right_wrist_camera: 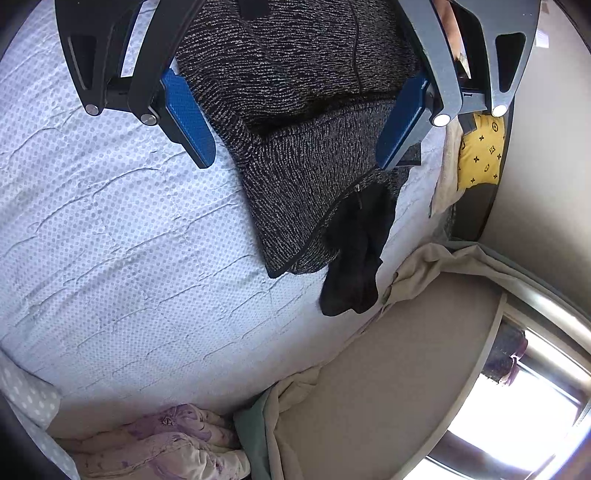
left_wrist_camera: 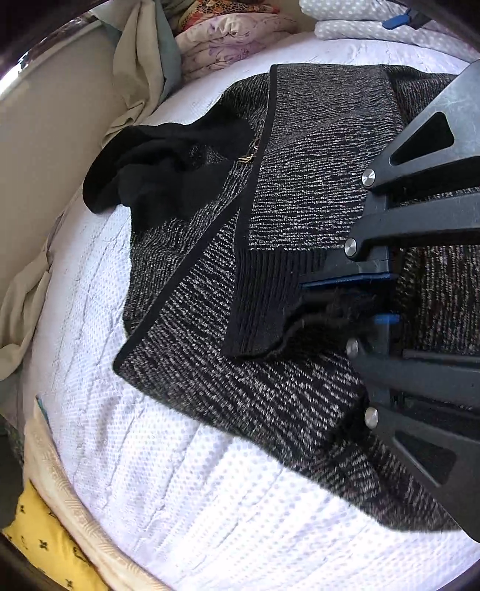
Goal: Fold large clothes
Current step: 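Drag the cuff along the jacket front with the left gripper, release, then move the right gripper over the jacket toward the black hood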
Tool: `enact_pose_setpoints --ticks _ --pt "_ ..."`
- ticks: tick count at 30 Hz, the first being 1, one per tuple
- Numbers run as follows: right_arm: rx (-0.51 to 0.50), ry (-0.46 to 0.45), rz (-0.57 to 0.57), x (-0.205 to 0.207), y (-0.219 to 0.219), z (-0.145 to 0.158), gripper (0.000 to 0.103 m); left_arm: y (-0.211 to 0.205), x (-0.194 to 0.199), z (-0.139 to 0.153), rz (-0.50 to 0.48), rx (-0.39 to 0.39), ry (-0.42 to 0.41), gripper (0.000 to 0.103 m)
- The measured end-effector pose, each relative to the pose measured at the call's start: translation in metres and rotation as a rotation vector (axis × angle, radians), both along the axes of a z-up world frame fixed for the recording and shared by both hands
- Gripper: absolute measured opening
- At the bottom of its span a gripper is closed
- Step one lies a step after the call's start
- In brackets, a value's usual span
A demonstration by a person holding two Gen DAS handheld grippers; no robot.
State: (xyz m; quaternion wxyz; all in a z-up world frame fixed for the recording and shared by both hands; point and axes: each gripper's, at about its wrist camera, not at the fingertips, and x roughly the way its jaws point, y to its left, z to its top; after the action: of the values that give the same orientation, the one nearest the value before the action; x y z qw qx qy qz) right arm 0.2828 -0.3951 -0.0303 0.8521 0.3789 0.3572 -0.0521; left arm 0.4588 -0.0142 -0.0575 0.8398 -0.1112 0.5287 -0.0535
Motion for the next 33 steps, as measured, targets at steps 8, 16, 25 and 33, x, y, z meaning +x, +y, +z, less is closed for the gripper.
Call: enact_pose_setpoints --ticks 8,16,25,33 --pt "0.029 0.029 0.004 0.003 0.002 -0.009 0.089 -0.007 -0.022 0.045 0.015 0.115 -0.148 0.045" --pt "0.018 0.037 0.014 0.004 0.006 -0.01 0.089 -0.048 -0.026 0.016 -0.146 0.156 -0.098 0.049" --pt "0.019 0.021 0.014 0.0 0.001 -0.004 0.089 -0.063 -0.029 0.002 -0.17 0.207 -0.067 0.083" --pt "0.022 0.042 0.021 0.003 0.004 -0.009 0.089 -0.076 -0.084 0.03 -0.238 0.305 -0.132 0.09"
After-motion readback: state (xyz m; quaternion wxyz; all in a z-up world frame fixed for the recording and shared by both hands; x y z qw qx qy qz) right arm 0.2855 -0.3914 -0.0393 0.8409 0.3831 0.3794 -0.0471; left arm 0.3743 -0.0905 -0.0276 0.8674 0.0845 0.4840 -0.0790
